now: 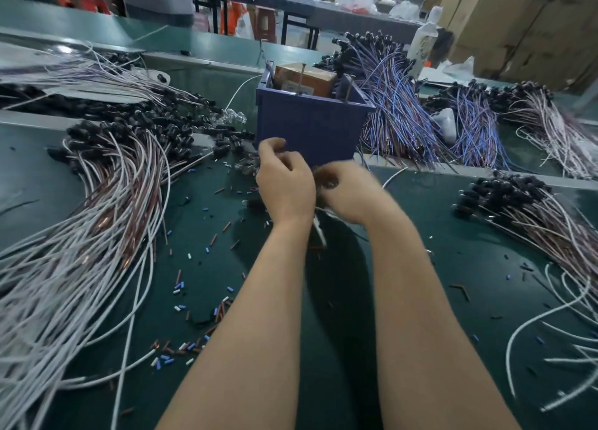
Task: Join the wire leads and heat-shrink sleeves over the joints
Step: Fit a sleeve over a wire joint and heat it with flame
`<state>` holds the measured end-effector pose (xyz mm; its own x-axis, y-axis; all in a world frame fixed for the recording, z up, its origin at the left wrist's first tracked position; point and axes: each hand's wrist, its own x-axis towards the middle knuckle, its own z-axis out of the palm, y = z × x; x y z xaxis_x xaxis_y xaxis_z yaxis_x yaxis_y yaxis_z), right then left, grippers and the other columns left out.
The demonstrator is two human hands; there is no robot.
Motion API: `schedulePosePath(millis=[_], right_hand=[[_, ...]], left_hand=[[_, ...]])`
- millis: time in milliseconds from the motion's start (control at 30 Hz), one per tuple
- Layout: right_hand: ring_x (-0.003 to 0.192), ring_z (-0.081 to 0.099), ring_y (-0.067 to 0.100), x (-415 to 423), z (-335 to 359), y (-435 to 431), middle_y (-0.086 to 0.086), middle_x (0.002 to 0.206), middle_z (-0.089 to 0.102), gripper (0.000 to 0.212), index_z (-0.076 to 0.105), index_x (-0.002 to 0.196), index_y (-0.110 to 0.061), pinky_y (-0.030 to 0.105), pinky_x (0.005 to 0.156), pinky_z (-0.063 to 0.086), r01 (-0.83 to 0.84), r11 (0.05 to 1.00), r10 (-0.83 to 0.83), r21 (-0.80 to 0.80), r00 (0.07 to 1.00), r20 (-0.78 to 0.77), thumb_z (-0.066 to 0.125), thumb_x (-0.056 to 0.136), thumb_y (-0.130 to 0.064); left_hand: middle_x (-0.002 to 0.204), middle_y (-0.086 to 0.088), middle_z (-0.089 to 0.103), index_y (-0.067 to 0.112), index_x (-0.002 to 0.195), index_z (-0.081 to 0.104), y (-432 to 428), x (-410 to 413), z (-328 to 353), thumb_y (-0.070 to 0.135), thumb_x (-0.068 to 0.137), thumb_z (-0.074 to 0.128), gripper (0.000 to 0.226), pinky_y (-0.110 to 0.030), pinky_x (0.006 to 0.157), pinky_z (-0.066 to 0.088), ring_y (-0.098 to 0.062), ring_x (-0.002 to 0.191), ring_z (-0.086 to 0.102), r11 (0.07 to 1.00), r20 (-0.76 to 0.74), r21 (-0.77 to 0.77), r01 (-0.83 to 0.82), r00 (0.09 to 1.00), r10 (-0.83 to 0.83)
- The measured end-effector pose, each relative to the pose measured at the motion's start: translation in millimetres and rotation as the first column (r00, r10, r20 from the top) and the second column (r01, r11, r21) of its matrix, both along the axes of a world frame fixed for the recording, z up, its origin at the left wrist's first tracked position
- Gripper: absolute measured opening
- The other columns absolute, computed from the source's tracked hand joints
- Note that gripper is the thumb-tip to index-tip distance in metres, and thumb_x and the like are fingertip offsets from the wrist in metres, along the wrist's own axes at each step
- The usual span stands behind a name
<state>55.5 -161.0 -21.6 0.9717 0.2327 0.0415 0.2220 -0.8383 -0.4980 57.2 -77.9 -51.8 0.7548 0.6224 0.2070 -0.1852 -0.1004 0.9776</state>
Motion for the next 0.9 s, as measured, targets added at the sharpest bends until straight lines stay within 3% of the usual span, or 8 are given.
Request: schedulePosePath(millis=[100,233,333,467,600,667,733,900], right_hand=[[0.094,0.061,0.029,-1.7,-13.2,8.7,0.016,0.101,0.07,0.009,0.067,0.087,-0.014,0.027,0.069,0.04,-0.021,0.998,0.017,-0.056,0.998,-0.064,0.064,0.082,-0.009],[0.092,0.059,0.028,3.9,-20.4,10.3,0.013,0.103,0.069,0.011,0.067,0.092,-0.015,0.033,0.076,0.048,0.062,0.997,-0.064,-0.038,0.996,-0.066,0.062,0.084,-0.01],[0.102,0.059,0.028,5.4,-23.0,9.3,0.012,0.106,0.066,0.017,0.066,0.102,-0.01,0.034,0.086,0.047,0.179,0.976,-0.19,0.126,0.979,0.08,0.058,0.088,-0.014],[0.08,0.058,0.017,8.1,-6.3,1.5,-0.005,0.078,0.059,0.005,0.061,0.093,-0.013,0.017,0.066,0.038,0.174,0.897,-0.298,0.406,0.917,0.264,0.056,0.091,-0.012],[0.061,0.05,0.0,4.3,6.9,-8.8,-0.014,0.067,0.053,0.007,0.06,0.087,-0.017,0.003,0.053,0.036,0.071,0.943,-0.157,0.326,0.956,0.246,0.056,0.09,-0.012],[0.064,0.052,0.003,0.6,12.9,-20.2,-0.009,0.071,0.056,0.005,0.058,0.088,-0.018,0.009,0.054,0.036,0.1,0.953,-0.163,0.287,0.965,0.204,0.057,0.092,-0.021],[0.073,0.057,0.012,-5.3,21.1,-37.4,-0.002,0.082,0.063,0.014,0.061,0.094,-0.017,0.022,0.059,0.039,0.131,0.979,-0.15,0.159,0.982,0.117,0.058,0.093,-0.031],[0.069,0.055,0.013,-36.9,55.2,-88.2,0.001,0.083,0.067,0.024,0.068,0.101,-0.018,0.025,0.059,0.039,0.178,0.982,-0.18,0.063,0.983,0.032,0.052,0.096,-0.035]], left_hand=[[0.087,-0.008,0.061,0.009,0.103,0.049,-1.6,-0.8,2.1,0.008,0.094,0.044,0.011,-0.036,0.075,0.045,-0.026,0.079,0.057,0.998,0.042,-0.056,-0.035,0.998,0.037],[0.07,0.003,0.055,0.011,0.088,0.049,-3.0,-1.2,2.5,0.013,0.094,0.046,0.007,-0.037,0.069,0.046,-0.02,0.067,0.052,1.0,0.068,-0.025,-0.013,0.998,0.015],[0.059,0.006,0.051,0.01,0.072,0.052,-3.6,-1.7,0.5,0.019,0.095,0.048,0.025,-0.03,0.06,0.038,-0.015,0.056,0.048,0.996,0.073,0.089,-0.004,0.997,-0.003],[0.057,-0.004,0.05,0.012,0.057,0.046,-6.0,-0.6,-0.5,0.028,0.097,0.046,0.044,-0.032,0.057,0.031,-0.032,0.064,0.053,0.955,-0.068,0.276,0.109,0.993,-0.094],[0.075,-0.004,0.063,0.007,0.082,0.063,-11.6,-0.1,6.7,0.029,0.099,0.045,0.033,-0.03,0.063,0.04,-0.025,0.074,0.059,0.933,-0.051,0.234,0.273,0.962,-0.269],[0.076,-0.001,0.065,0.009,0.089,0.066,-16.2,-3.2,11.5,0.027,0.099,0.046,0.029,-0.033,0.07,0.048,-0.022,0.076,0.062,0.927,0.002,0.237,0.29,0.954,-0.299],[0.067,0.006,0.06,0.012,0.088,0.066,-20.2,-3.8,19.4,0.026,0.099,0.046,0.027,-0.03,0.069,0.049,-0.015,0.066,0.058,0.948,0.055,0.194,0.254,0.962,-0.269],[0.058,0.002,0.054,0.012,0.07,0.062,-55.7,8.1,55.4,0.024,0.098,0.048,0.034,-0.031,0.066,0.041,-0.016,0.057,0.049,0.961,0.125,-0.052,0.271,0.957,-0.263]])
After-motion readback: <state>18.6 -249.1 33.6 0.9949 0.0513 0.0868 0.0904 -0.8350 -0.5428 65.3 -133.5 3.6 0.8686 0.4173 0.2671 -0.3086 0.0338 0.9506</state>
